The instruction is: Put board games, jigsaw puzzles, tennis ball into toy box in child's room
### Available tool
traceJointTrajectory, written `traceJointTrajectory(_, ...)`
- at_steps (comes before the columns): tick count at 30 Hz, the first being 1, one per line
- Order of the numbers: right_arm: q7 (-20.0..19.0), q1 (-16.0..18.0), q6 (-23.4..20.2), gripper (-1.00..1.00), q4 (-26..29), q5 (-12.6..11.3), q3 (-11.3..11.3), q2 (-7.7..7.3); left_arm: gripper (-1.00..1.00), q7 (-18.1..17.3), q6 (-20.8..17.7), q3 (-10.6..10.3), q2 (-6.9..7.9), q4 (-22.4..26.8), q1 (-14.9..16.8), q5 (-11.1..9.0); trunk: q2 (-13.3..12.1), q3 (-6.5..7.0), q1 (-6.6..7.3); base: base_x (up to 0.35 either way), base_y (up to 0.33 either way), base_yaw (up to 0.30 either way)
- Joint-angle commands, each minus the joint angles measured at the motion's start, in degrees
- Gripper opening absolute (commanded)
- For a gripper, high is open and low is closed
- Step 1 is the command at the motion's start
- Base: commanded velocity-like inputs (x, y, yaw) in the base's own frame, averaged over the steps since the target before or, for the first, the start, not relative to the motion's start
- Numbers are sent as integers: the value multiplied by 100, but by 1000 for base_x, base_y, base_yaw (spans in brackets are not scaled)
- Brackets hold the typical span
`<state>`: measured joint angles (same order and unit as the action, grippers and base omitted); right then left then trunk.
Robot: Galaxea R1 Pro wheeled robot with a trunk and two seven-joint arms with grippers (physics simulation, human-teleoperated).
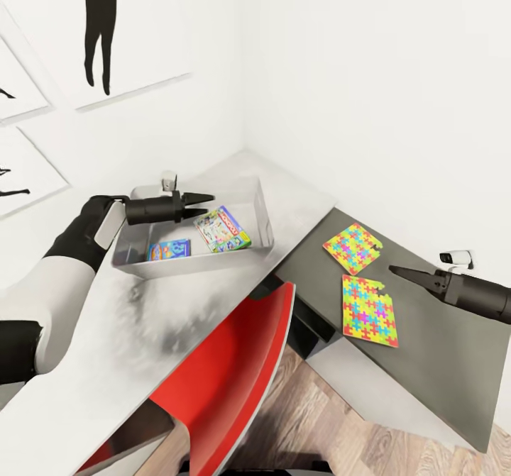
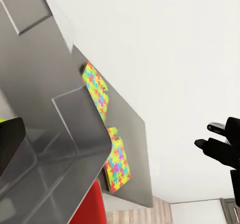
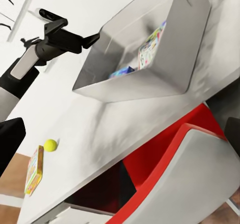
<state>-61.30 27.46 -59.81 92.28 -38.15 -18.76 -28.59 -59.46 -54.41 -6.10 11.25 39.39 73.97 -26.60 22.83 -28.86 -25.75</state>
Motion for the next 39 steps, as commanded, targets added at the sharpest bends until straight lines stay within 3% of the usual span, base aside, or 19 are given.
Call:
traceJointTrajectory(1,-22,5,-19,100,0,17,-3,0,100,43,-24,-20,-17,3,0,-26,9,1,-3,0,0,0)
traceJointTrajectory(18,36,5,-19,100,0,49,28,10,100,665,-26,-24,-191,27,-136,-47,9,158,-3,0,0,0)
traceJointTrajectory(39,69,5,-19,100,0,53,53,12,100,750,-10,6,-210,37,-347,-61,9,353,-3,0,0,4)
